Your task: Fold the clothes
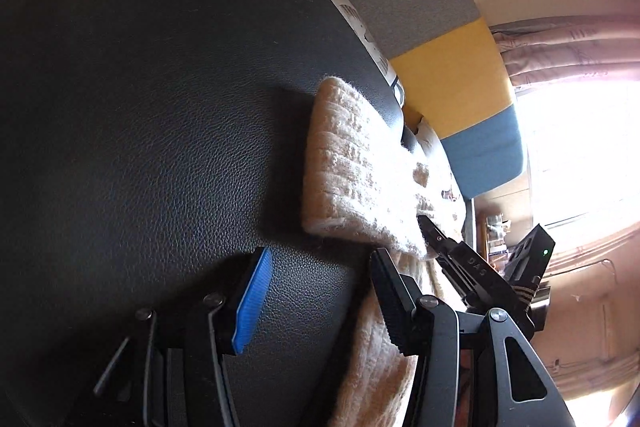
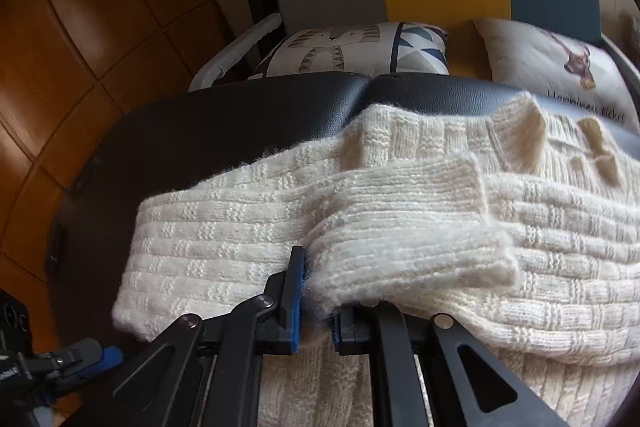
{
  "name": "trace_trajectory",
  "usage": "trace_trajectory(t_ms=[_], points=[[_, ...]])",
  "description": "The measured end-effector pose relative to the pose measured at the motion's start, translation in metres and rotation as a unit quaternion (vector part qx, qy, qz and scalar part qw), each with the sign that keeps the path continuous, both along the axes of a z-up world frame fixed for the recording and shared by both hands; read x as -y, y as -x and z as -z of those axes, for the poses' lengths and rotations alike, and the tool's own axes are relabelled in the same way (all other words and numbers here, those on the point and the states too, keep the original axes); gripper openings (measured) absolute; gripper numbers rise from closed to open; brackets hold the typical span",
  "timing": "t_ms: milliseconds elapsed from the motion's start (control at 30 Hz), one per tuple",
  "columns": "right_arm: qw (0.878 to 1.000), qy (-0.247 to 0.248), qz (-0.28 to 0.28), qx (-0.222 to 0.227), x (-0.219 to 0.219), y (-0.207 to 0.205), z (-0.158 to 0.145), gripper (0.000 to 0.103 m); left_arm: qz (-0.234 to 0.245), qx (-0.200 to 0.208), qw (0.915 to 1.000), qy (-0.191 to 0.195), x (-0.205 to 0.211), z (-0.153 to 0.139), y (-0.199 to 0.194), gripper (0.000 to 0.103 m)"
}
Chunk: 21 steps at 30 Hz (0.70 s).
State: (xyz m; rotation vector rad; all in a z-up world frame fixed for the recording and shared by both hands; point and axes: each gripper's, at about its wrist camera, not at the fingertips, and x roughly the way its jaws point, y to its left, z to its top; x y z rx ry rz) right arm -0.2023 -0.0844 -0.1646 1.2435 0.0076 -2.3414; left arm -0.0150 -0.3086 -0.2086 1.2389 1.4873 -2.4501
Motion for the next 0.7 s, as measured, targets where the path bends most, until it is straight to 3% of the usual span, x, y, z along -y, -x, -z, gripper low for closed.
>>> trace_trajectory(t_ms=[100, 333, 400, 467, 567, 700], points=[[0.999, -0.035, -0.027, -0.008, 0.011, -0.004, 0.006, 0.010, 0.000, 0.003, 1.0000, 0.003, -0.001, -0.001, -0.003, 0.053], [0.995, -0.075, -0.054, -0.024, 0.026, -0.017, 0.013, 0.028, -0.010, 0.007, 0.9999, 0.012, -0.001, -0.006, -0.012, 0.054], [0.994, -0.086, -0.062, -0.024, 0.028, -0.020, 0.013, 0.026, -0.010, 0.009, 0.9998, 0.013, -0.003, -0.009, -0.014, 0.054], [0.996, -0.071, -0.052, -0.015, 0.026, -0.015, 0.006, 0.010, -0.012, 0.009, 0.9997, 0.019, -0.003, -0.011, -0.018, 0.054], [0.998, -0.047, -0.036, -0.010, 0.024, -0.004, -0.005, 0.010, -0.015, 0.007, 0.9994, 0.029, -0.003, -0.013, -0.024, 0.054], [0.999, -0.015, -0.024, -0.017, 0.014, 0.013, -0.038, 0.010, -0.013, -0.012, 0.9998, 0.013, -0.006, -0.017, -0.023, 0.054]])
